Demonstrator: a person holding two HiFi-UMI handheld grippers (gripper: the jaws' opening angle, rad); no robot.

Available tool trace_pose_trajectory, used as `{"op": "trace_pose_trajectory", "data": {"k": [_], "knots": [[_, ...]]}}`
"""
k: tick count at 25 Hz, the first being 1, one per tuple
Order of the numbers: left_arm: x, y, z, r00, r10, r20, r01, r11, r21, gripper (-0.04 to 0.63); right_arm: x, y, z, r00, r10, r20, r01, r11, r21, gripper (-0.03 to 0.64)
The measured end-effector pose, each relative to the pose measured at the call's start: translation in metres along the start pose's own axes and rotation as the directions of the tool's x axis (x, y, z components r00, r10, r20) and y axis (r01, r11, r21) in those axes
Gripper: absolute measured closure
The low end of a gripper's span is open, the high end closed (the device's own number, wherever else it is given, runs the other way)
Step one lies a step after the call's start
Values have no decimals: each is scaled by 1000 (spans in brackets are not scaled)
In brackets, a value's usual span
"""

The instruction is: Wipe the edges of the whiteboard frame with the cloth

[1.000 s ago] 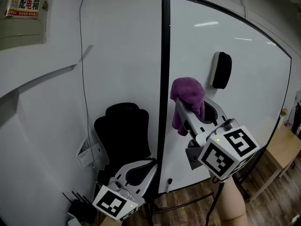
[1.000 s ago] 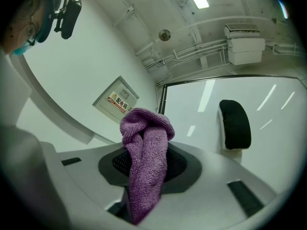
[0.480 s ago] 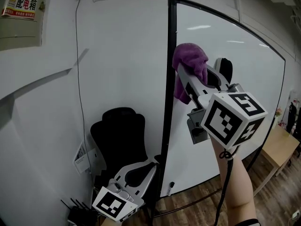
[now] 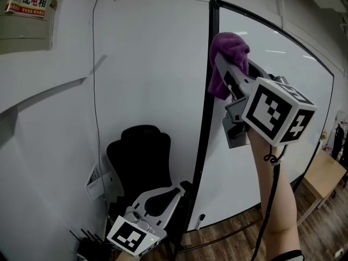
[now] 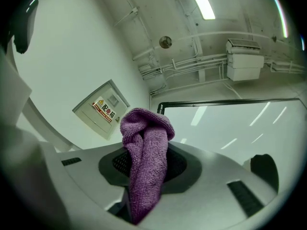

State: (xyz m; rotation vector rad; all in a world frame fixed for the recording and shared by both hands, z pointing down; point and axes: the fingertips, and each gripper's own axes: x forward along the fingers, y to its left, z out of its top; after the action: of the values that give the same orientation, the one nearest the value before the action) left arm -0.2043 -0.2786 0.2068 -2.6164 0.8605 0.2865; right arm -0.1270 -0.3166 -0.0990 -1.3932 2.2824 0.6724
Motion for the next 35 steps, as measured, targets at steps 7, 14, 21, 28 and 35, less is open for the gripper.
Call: {"op": "trace_pose_trajectory", "data": {"k": [7, 14, 21, 28, 35], "knots": [[1, 9, -3, 1000, 11, 13, -11, 1000, 11, 578, 17, 2, -10, 999, -24, -23, 23, 997, -72, 507], [4, 9, -13, 1000, 15, 9, -15, 1000, -1, 578, 16, 3, -16, 999, -31, -32, 28, 996, -88, 508], [9, 5, -20, 1000, 3, -17, -4, 999, -45, 578, 11, 4, -29, 998, -40, -42, 36, 995, -93, 508], [9, 2, -19, 1000, 0, -23, -2, 998, -60, 578, 7, 4, -37, 997, -55, -60, 50, 995, -87, 508], [-1, 2, -27, 1000, 14, -1, -14, 999, -37, 578, -5, 10, -53, 996, -66, -64, 60, 995, -84, 508]]}}
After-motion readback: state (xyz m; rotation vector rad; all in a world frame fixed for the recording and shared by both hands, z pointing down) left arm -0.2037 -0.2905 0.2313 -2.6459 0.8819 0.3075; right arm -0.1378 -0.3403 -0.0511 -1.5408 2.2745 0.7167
